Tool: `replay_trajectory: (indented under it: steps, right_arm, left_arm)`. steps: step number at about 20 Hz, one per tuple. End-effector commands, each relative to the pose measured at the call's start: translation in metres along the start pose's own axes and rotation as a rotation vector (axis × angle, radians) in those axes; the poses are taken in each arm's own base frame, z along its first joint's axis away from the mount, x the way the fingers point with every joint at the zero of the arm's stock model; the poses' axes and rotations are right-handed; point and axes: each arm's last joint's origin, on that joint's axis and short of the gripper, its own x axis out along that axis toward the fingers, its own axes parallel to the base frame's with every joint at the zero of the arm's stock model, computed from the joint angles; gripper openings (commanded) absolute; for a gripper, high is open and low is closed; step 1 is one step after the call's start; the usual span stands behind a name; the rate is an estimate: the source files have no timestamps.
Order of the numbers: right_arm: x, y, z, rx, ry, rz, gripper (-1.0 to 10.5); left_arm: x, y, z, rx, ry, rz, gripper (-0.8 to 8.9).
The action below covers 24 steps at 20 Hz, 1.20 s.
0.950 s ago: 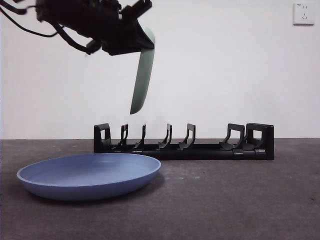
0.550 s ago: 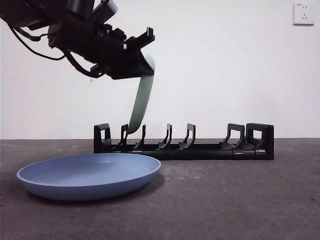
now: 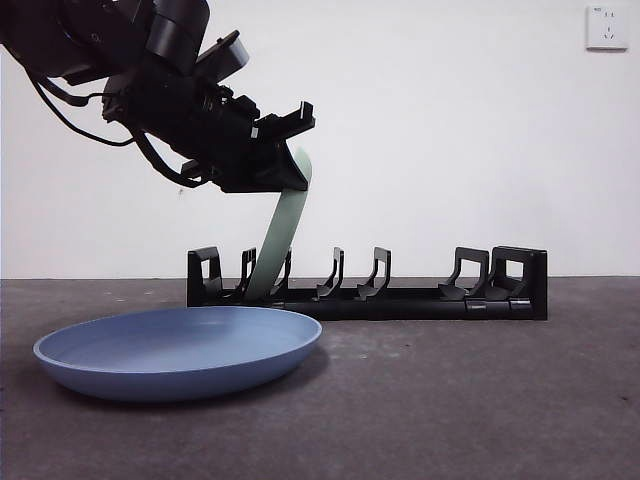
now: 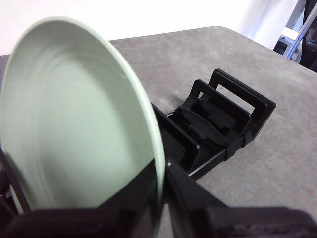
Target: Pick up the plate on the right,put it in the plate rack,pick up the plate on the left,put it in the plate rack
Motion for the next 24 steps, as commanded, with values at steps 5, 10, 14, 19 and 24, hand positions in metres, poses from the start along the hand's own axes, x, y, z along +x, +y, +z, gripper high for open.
replay_trajectory:
  steps: [5,10,14,19,24]
  right_arm:
    - [0.006,-0.002,-0.001,0.001,0.029,0.003,4.4]
    - [0.006,-0.002,-0.001,0.001,0.030,0.003,4.4]
    - [0.014,-0.006,0.001,0.015,0.064,0.002,4.4]
    - [0.046,-0.018,0.009,0.052,0.147,0.030,4.4]
    - [0.110,-0.032,0.015,0.099,0.314,0.102,4.4]
  left_arm:
    - [-0.002,-0.005,-0.002,0.008,0.049,-0.074,2.25]
    - [-0.029,-0.013,0.020,0.017,0.060,-0.070,2.26]
    - [-0.072,-0.025,0.047,0.077,0.056,-0.072,2.26]
    - [-0.150,-0.043,0.071,0.263,0.071,-0.077,2.25]
    - [-0.237,-0.061,0.075,0.372,0.078,-0.085,2.32]
